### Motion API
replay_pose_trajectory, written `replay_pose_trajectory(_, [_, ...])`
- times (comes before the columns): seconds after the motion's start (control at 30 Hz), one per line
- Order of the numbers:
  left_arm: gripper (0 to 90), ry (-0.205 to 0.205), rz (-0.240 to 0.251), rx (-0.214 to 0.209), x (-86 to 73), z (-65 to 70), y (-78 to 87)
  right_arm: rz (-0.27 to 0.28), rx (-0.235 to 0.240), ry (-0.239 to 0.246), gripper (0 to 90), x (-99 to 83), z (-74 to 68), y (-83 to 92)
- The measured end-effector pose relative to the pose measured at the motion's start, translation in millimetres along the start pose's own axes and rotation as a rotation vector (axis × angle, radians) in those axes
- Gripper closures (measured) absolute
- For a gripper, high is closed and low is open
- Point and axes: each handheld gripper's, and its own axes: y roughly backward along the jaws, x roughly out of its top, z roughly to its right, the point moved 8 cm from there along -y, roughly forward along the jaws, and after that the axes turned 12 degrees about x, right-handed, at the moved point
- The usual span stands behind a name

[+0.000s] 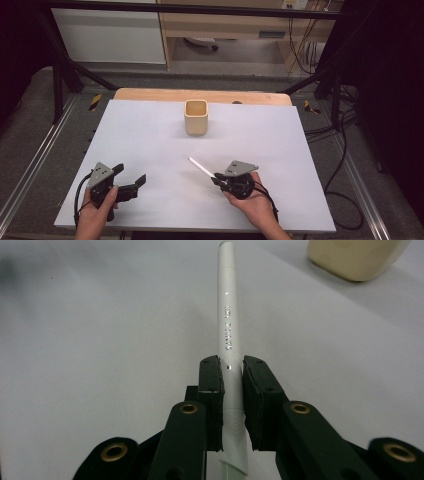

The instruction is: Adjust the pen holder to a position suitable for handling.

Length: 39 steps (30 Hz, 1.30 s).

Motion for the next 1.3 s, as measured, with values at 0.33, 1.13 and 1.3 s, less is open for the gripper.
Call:
replay_pose_trajectory(0.33, [6.7, -0.007, 0.002, -0.009, -1.5, 9.8, -0.8, 0.047, -0.008, -0.026, 79.2, -8.4, 5.2, 10.9])
replay_pose_trajectory(1.13, [6.2, -0.043, 0.048, -0.124, 30.6, 66.2, -14.1, 0.165, 0.002, -0.018, 79.2, 10.4, 6.0, 23.0])
replay_pose_trajectory(1.3, [5.2, -0.045, 0.054, -0.182, 41.1, 94.9, -22.6, 0.194, -0.001, -0.021, 79.2, 12.1, 7.3, 28.0])
